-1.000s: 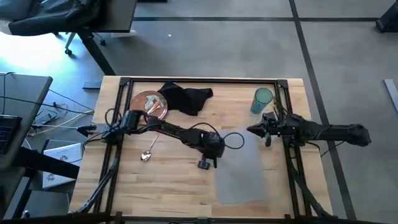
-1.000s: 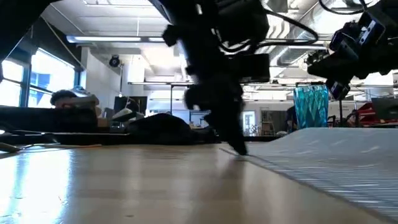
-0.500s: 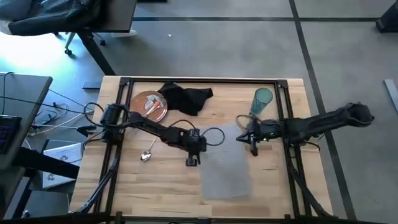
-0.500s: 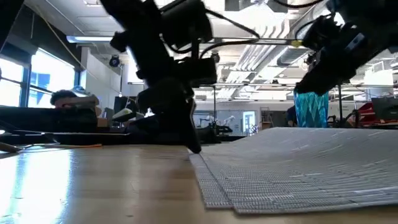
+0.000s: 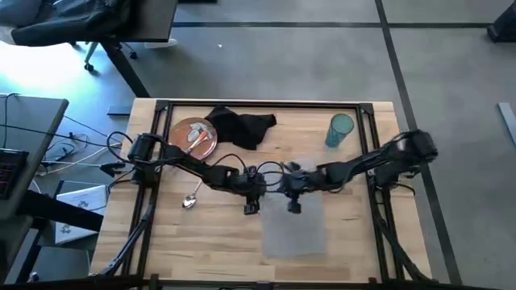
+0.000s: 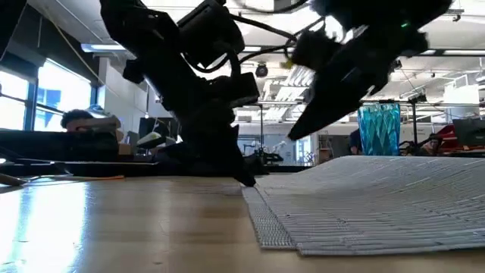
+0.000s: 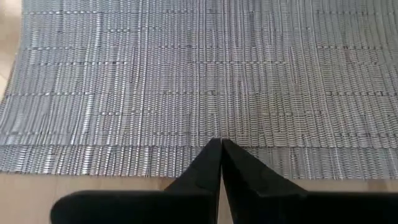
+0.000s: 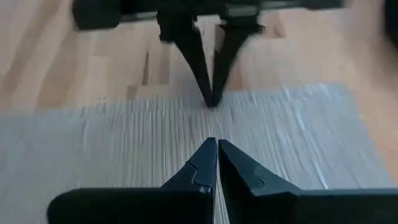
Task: Set table place
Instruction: Prepare the gray placemat
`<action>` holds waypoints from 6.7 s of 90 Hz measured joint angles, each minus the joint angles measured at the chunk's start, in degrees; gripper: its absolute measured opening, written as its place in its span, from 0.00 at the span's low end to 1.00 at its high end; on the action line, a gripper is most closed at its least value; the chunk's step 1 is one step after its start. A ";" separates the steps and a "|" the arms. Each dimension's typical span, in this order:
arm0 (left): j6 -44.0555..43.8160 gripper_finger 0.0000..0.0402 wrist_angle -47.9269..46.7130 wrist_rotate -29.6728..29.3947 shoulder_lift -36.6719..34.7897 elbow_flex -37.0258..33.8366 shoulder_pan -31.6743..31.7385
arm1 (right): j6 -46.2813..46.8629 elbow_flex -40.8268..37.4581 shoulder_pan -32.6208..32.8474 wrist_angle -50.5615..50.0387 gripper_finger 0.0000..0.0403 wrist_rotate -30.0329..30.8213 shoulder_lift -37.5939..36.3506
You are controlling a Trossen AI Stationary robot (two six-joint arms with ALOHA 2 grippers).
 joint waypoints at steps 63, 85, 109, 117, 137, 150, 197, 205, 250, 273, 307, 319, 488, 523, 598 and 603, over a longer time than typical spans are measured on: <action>4.92 0.00 0.59 -0.26 -0.11 -0.41 -0.02 | 2.96 8.71 3.88 4.25 0.00 1.03 13.47; 4.27 0.00 2.17 -0.16 -0.07 -1.18 0.07 | 5.44 7.63 6.10 10.30 0.00 5.86 15.76; 4.50 0.00 1.73 -0.04 -0.07 -1.11 0.09 | 6.40 7.69 7.06 4.45 0.00 7.19 15.46; 4.48 0.00 1.18 -0.08 -0.04 -1.16 -0.01 | 6.38 7.61 7.06 -0.08 0.00 7.13 13.57; 3.58 0.00 2.61 -0.23 -0.13 -3.08 -0.06 | 6.45 7.78 6.95 -13.40 0.00 8.11 10.55; 2.11 0.00 4.28 -0.32 -0.17 -4.66 -0.09 | 6.57 7.80 7.02 -19.57 0.00 8.03 9.01; 2.17 0.00 5.49 -0.38 -0.11 -4.93 -1.02 | 7.59 7.33 2.14 -35.43 0.00 21.45 0.48; 2.14 0.00 5.72 -0.37 -0.11 -4.97 -1.02 | 6.98 7.33 2.38 -34.37 0.00 12.34 -2.07; 2.75 0.00 8.66 -0.31 -0.11 -5.12 -1.11 | 12.79 7.26 6.69 -28.11 0.22 1.49 4.28; 2.76 0.00 9.63 0.20 -0.04 -5.04 -1.13 | 11.58 7.45 4.12 -26.78 0.42 2.22 4.49; 3.66 0.00 10.66 0.80 0.02 -5.06 -1.15 | 8.58 8.87 3.69 -25.96 0.42 5.53 5.46; 3.70 0.00 10.86 1.08 0.02 -5.07 -1.15 | 9.40 8.52 3.72 -25.13 0.42 6.08 8.04; -1.95 0.00 27.13 2.40 5.88 -4.74 -7.09 | 27.63 6.52 17.87 -26.86 0.00 24.28 6.34; 1.08 0.00 27.40 -1.45 5.70 -0.09 -7.25 | 33.04 -2.48 18.42 -10.07 0.00 22.82 6.05; 13.58 0.00 23.17 -17.93 9.40 2.64 0.66 | 36.53 -3.34 22.71 -9.43 0.00 22.52 6.25; 12.84 0.00 23.57 -14.85 9.40 2.66 1.05 | 36.48 -3.36 22.78 -9.24 0.00 22.53 6.26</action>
